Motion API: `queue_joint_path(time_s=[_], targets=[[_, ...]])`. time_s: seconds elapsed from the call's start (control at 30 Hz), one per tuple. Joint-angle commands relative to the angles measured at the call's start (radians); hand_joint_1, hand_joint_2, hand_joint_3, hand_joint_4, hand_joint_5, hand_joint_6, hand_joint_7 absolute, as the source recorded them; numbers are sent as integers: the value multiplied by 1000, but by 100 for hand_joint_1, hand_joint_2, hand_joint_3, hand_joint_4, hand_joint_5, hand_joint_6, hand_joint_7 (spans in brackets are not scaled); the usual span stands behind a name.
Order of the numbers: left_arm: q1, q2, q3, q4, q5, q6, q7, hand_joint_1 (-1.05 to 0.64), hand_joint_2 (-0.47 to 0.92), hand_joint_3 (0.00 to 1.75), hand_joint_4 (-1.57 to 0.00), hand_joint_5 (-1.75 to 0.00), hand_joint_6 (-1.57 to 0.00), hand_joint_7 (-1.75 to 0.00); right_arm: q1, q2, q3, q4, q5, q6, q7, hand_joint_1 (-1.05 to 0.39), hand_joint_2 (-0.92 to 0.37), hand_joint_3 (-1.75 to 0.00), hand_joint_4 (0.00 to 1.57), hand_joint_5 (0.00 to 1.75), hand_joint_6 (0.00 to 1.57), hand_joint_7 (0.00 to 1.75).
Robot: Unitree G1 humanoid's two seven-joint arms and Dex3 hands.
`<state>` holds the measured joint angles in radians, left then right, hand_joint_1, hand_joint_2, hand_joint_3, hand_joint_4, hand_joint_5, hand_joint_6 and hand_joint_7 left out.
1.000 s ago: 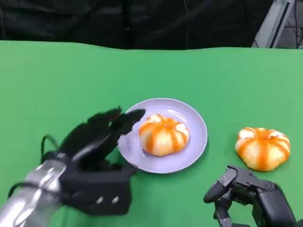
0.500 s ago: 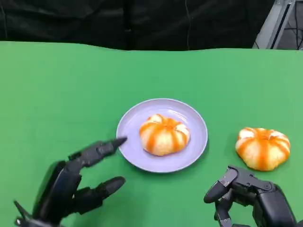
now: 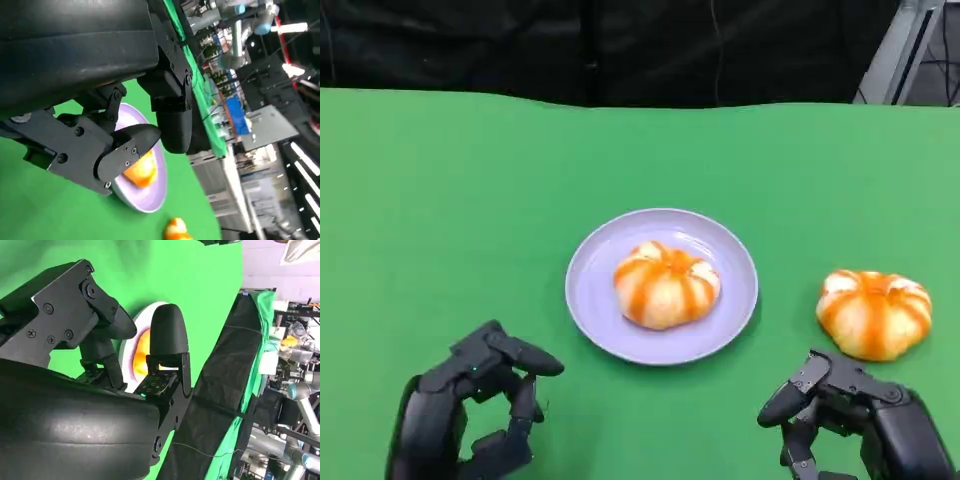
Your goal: Grasp the bread from the table and place it into the plate.
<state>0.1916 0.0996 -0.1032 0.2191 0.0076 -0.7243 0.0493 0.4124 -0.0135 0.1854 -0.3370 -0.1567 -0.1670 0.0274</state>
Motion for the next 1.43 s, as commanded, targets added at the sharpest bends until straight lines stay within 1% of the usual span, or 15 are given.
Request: queue_joint_path(time_s=[0.03,0.1,0.3,0.4,0.6,0.8,0.93,1.17,1.33,1.43], targets=[[-9,-6,29,9,-9,-23,-28,-11,45,134,-81,-175,-77,-156,13,-12,-7,-16,10,-6,1,3,-44,-125,69,163,74,135],[-18,-11,37,26,-5,-51,-36,-14,51,124,-80,-175,-76,-157,19,-12,-7,-23,6,-5,0,0,-44,-125,70,164,74,135],[-14,-32,50,32,-5,-67,-49,-15,54,117,-81,-175,-77,-155,32,-16,-9,-39,15,-3,8,0,-45,-124,69,163,73,135],[-4,-43,51,23,13,-73,-46,-16,54,117,-81,-175,-76,-155,49,-25,-15,-57,16,1,16,2,-45,-126,68,166,72,135],[13,-47,60,5,35,-59,-50,-17,51,119,-79,-175,-75,-155,57,-29,-18,-51,12,-20,17,-1,-46,-125,66,166,71,137],[24,-55,58,-13,15,-46,-66,-15,50,118,-79,-173,-79,-149,61,-38,-23,-51,-13,-38,7,-3,-41,-130,72,157,73,138],[25,-50,55,-14,-18,-41,-100,-14,50,119,-79,-173,-80,-147,61,-32,-20,-50,6,-35,14,-2,-41,-132,71,159,73,138],[22,-47,69,-21,-19,-26,-117,-15,49,119,-79,-172,-80,-147,54,-26,-11,-54,1,-17,10,-1,-41,-132,69,161,72,139],[6,-42,79,1,-22,-41,-128,-14,52,115,-85,-166,-81,-146,48,-21,-4,-58,-1,-1,9,2,-44,-128,67,164,71,139],[11,-49,77,-10,-37,-24,-134,-14,51,117,-87,-165,-82,-145,50,-26,-5,-61,-3,2,11,3,-44,-128,68,165,71,138]])
